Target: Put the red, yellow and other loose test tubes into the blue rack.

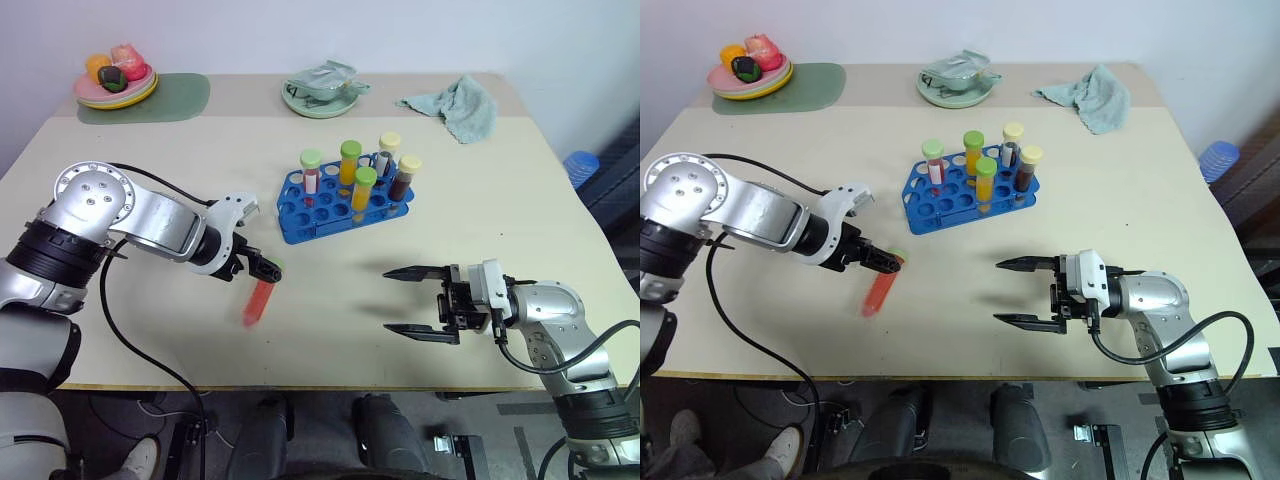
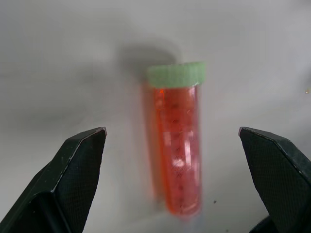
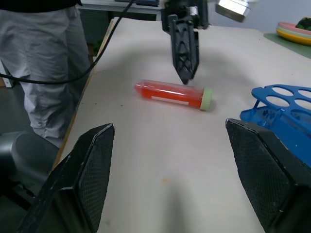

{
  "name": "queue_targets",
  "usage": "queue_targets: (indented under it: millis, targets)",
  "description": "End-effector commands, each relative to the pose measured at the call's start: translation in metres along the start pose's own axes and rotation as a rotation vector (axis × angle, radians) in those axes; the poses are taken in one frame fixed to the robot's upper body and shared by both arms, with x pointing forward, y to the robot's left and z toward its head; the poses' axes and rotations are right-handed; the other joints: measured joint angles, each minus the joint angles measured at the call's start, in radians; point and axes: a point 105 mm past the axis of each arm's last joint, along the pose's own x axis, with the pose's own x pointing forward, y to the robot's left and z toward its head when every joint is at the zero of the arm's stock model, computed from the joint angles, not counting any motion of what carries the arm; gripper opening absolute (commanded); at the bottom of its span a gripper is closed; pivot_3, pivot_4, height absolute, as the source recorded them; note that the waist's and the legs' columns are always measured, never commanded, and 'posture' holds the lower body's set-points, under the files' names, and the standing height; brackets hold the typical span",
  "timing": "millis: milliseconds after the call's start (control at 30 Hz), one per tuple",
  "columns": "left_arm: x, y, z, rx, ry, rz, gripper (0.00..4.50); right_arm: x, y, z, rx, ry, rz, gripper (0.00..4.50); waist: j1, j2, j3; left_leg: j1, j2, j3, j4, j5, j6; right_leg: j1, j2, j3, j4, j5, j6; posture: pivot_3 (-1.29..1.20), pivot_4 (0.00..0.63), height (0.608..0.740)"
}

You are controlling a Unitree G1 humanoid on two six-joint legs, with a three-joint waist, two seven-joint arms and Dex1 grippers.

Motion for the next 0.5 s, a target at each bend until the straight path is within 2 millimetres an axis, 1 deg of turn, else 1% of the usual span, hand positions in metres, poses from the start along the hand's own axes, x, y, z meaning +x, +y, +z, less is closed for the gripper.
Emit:
queue_targets:
  millis: [33,500]
  targets:
    - [-0.006,0.004,0.006,0.008,0.016,0.055,4.5,-0.003,0.002,0.012,-0.04,-0.015,-0.033,3.71,0.0,0.0,0.0,0.0,0.0,0.0,0.0,0.0,0.0,0.0,0.0,0.0,0.0,0.0,0.0,0.0,0.15,0.74]
    - [0.014,0.008,0.008,-0.001,0.091,0.153,4.5,-0.001,0.011,0.013,-0.032,-0.007,-0.075,3.71,0.003,0.0,0.0,0.0,0.0,0.0,0.0,0.0,-0.001,0.0,0.0,0.0,0.0,0.0,0.0,0.0,0.15,0.74]
